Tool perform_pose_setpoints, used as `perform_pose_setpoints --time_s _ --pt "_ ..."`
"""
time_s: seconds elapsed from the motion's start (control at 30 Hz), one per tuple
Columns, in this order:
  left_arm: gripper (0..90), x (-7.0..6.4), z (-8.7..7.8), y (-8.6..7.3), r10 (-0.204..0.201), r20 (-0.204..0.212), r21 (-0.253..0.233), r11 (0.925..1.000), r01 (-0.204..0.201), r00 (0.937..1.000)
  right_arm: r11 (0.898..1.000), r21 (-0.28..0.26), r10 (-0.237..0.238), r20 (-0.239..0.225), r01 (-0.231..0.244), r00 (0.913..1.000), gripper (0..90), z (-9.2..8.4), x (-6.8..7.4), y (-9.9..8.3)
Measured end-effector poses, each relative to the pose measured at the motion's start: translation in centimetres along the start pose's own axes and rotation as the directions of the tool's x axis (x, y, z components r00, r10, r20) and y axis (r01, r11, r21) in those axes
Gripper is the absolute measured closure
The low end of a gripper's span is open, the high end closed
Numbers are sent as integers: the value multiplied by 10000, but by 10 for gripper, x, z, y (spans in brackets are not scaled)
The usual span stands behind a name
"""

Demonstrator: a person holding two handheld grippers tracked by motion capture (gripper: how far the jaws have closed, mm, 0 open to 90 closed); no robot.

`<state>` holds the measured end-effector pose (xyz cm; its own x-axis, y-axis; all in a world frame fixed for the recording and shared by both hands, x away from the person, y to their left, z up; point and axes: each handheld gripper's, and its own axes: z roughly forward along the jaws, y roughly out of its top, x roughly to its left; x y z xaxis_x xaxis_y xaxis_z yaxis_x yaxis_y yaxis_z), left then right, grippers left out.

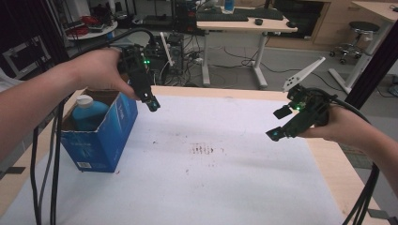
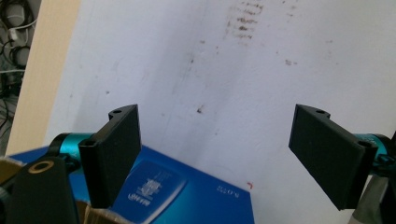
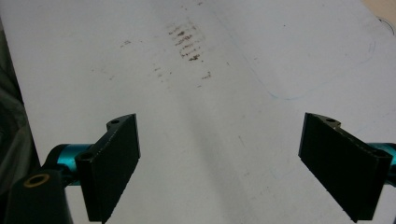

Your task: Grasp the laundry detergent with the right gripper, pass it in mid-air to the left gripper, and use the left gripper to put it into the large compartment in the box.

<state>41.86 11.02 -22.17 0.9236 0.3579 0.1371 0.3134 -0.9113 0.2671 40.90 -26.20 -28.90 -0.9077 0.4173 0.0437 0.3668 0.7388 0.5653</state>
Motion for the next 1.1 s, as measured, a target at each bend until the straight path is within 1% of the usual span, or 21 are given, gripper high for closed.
perform_pose_setpoints --time_s 0.2,0.23,0.33,0.53,0.67,0.9,0.97,1.0,1.1 --pt "170 -6 11 15 338 219 -37 9994 -338 9992 10000 -42 0 54 0 10000 122 -1 4 4" --pt "170 -6 12 17 430 252 16 9991 -431 9988 10000 -44 6 53 -5 10000 122 -2 5 5" --pt "171 -7 14 20 471 300 -28 9989 -470 9984 9999 -129 -9 77 10 10000 123 -4 6 5" --pt "171 -9 16 23 575 336 80 9983 -578 9978 9998 -173 -34 90 36 10000 122 -7 6 6" --pt "171 -8 17 23 512 339 135 9986 -517 9981 9999 -142 -89 55 90 9999 123 -7 6 6" --pt "170 -7 16 21 414 271 79 9991 -416 9988 9997 -81 -210 13 211 9998 122 -5 7 9" --pt "170 -7 16 21 318 252 52 9995 -320 9992 9997 -93 -233 -3 233 9997 123 -4 7 10" --pt "170 -7 15 20 358 228 77 9993 -360 9991 9997 -109 -227 -8 227 9997 122 -4 7 10" --pt "170 -8 15 19 301 231 18 9995 -302 9993 9995 -107 -285 -28 284 9996 122 -3 7 11"
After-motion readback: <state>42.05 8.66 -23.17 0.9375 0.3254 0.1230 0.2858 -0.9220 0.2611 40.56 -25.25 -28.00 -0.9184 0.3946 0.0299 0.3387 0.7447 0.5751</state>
